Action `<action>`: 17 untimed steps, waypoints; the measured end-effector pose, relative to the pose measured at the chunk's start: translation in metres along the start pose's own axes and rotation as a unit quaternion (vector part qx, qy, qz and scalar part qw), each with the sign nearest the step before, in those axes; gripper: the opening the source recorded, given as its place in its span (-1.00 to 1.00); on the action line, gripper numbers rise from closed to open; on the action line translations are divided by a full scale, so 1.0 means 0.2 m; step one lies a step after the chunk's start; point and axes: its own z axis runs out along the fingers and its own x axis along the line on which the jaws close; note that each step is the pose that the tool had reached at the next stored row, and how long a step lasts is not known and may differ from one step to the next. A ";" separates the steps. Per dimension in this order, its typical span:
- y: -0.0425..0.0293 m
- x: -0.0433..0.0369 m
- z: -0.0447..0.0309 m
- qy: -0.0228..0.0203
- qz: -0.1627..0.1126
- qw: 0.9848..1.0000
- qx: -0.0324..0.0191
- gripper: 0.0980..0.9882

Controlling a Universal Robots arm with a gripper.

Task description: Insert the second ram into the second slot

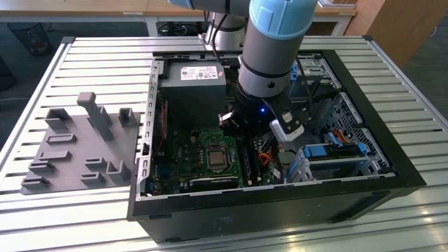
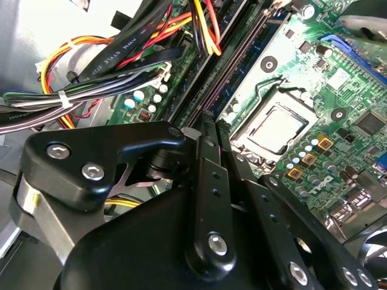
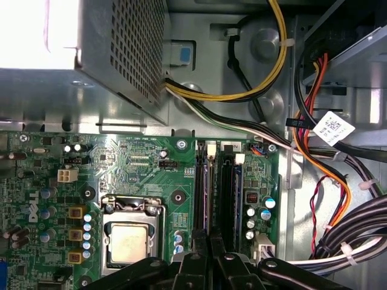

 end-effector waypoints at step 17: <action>-0.003 -0.003 0.012 0.001 0.000 1.000 0.000 -0.91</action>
